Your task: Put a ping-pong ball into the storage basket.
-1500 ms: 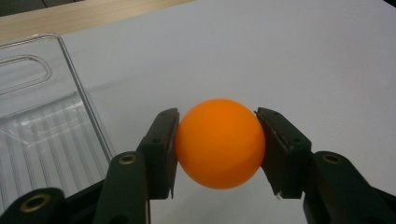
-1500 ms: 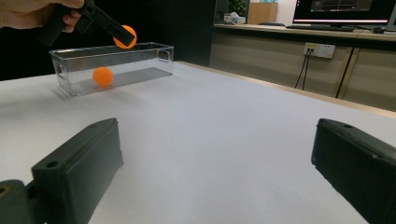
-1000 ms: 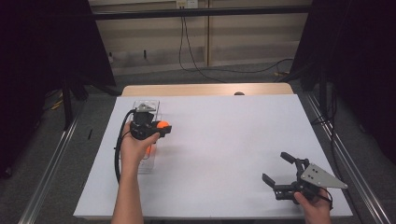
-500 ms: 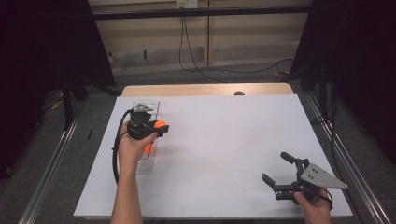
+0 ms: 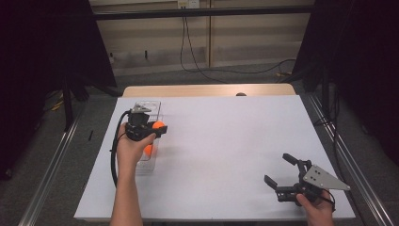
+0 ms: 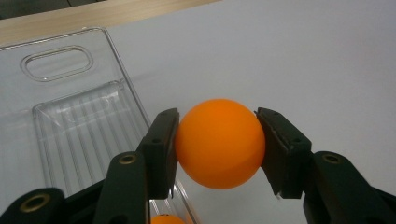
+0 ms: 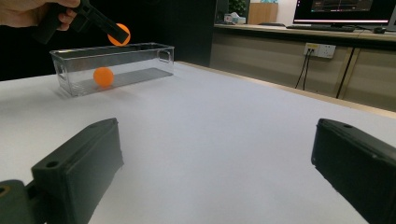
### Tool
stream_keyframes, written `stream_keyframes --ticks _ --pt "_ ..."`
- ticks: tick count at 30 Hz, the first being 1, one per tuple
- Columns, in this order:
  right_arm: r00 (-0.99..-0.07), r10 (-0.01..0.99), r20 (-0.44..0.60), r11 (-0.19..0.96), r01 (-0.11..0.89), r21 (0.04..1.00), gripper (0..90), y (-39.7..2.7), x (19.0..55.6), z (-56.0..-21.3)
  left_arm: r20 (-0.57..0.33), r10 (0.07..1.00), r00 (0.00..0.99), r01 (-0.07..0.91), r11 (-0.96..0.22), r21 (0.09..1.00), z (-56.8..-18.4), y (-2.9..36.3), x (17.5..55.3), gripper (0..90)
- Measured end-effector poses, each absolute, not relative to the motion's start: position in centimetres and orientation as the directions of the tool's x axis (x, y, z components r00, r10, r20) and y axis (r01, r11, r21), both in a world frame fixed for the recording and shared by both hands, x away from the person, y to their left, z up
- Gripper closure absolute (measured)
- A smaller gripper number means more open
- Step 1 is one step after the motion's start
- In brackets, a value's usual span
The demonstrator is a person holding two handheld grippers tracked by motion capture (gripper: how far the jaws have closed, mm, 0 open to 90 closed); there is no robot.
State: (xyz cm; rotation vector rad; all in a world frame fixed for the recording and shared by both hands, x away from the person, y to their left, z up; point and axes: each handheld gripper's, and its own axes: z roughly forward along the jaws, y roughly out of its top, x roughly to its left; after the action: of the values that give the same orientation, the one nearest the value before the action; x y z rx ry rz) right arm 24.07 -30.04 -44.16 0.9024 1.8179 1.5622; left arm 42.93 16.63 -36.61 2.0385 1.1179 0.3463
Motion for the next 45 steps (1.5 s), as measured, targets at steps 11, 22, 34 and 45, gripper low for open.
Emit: stream_keyframes --ticks 11,22,34,45 --pt "-0.609 0.793 0.005 0.090 0.125 0.988 1.3 -30.0 24.1 -44.2 -0.129 0.816 0.563 0.605 -0.301 0.737 -36.6 17.1 42.9 50.8" --pt "-0.609 0.793 0.006 0.089 0.125 0.988 1.3 -30.0 24.1 -44.2 -0.126 0.824 0.552 0.611 -0.297 0.734 -36.9 17.6 43.0 50.8" --pt "-0.610 0.793 0.007 0.089 0.126 0.988 1.3 -30.0 24.1 -44.2 -0.120 0.836 0.536 0.611 -0.285 0.739 -36.8 18.3 42.9 50.8" --pt "-0.610 0.793 0.007 0.088 0.126 0.988 1.3 -30.0 24.1 -44.2 -0.115 0.845 0.522 0.612 -0.277 0.741 -36.7 19.0 42.8 50.8"
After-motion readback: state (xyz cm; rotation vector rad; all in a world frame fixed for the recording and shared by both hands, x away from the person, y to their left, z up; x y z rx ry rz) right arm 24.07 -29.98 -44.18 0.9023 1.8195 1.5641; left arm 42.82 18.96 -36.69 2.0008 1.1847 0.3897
